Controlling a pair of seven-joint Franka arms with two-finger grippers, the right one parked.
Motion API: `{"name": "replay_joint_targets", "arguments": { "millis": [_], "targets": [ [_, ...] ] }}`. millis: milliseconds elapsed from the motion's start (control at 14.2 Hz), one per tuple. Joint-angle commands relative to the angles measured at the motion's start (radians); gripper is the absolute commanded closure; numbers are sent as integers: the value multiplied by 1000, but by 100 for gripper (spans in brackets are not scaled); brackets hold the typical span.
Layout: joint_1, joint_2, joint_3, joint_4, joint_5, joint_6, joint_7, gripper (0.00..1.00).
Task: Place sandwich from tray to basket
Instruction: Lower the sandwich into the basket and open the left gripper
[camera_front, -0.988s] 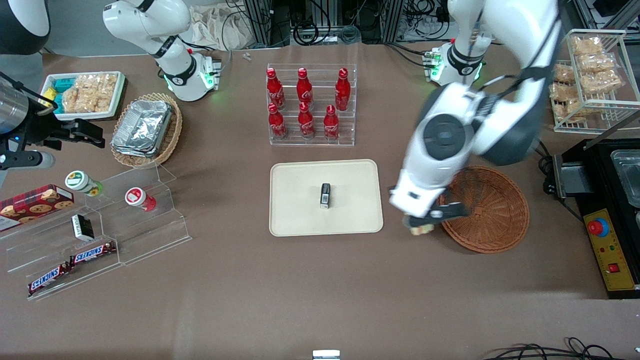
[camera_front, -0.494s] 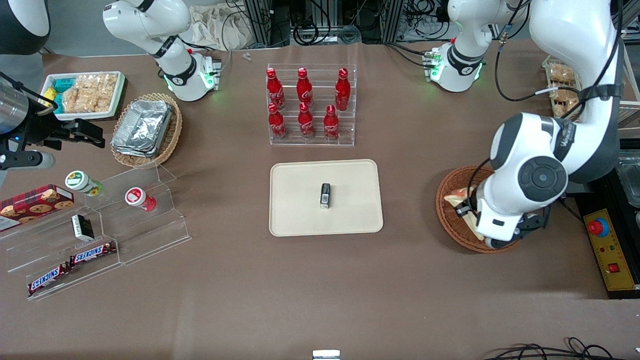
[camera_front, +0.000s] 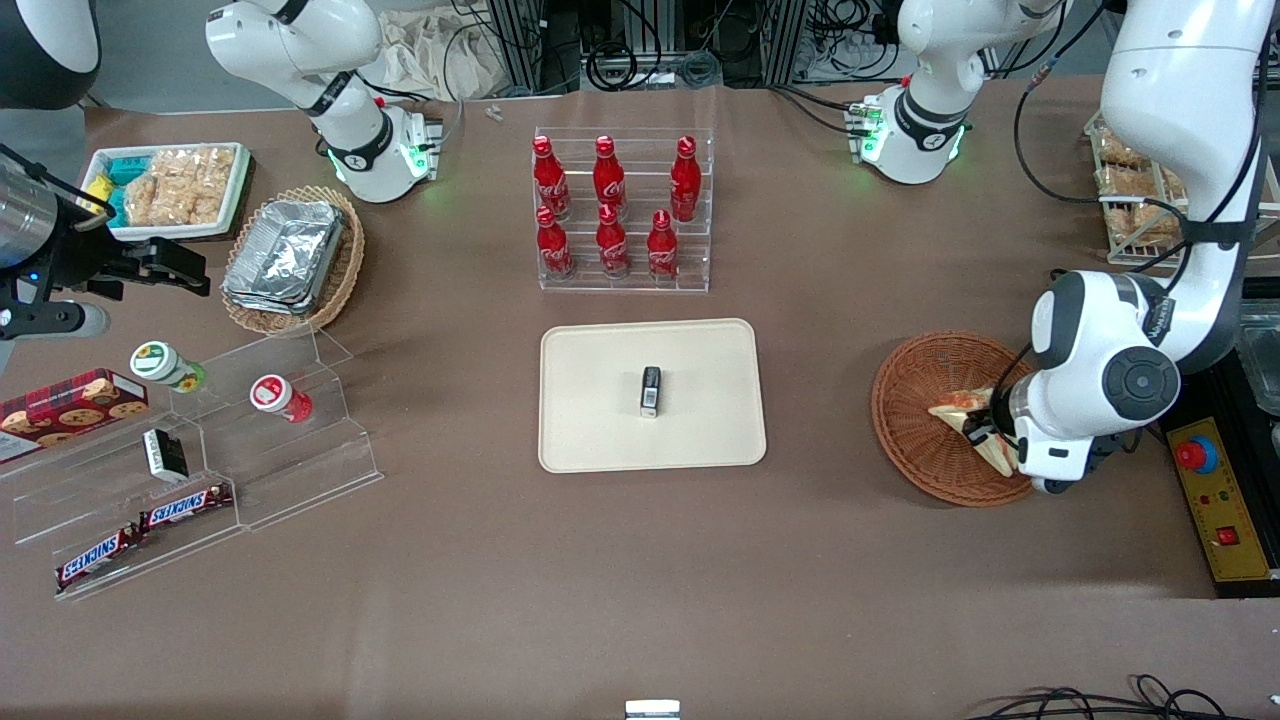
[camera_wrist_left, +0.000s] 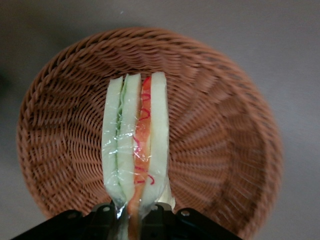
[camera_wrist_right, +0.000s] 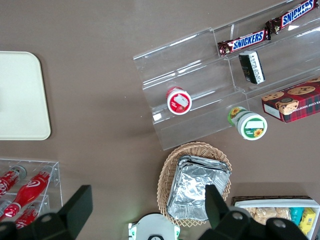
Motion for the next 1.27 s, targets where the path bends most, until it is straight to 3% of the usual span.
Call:
{"name": "replay_joint_targets", "arguments": {
  "millis": [0,141,212,282,353,706,918,1200],
  "targets": [
    [11,-23,-16,-41,4,29,-67,100],
    [10,-3,-16,-41,4,35,-74,100],
    [10,11,-16,-37,4,41,-74,95],
    [8,28,-18,-31,7,56,-72,43],
    [3,37,-19,-32,9,81,-71,0],
    [-29,-4,-25,9,9,50,-64,0],
    [-29,-40,-27,130,9,-130,9,0],
    [-26,-119,-50,267,-17,-360,243,0]
  ]
}}
